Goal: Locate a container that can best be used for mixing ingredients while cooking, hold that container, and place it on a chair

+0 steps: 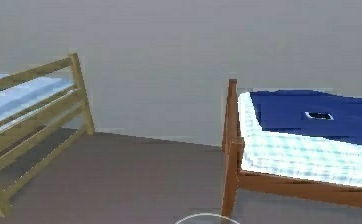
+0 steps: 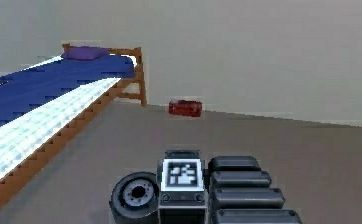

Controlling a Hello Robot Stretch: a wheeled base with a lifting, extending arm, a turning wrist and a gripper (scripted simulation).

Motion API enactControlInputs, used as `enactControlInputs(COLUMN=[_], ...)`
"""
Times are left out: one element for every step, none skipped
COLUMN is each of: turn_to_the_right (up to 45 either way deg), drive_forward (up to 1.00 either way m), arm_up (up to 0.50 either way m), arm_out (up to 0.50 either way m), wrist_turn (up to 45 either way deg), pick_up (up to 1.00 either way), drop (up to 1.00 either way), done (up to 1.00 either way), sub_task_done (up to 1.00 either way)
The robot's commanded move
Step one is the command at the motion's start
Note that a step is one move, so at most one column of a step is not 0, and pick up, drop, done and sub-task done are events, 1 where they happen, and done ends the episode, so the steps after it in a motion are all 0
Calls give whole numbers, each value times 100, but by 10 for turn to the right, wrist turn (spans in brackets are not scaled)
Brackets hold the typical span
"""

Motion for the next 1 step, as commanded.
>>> enactControlInputs(turn_to_the_right=[-450], drive_forward=[0], arm_up=[0], arm_out=[0], wrist_turn=[0], pick_up=[0], drop=[0], done=[0], sub_task_done=[0])
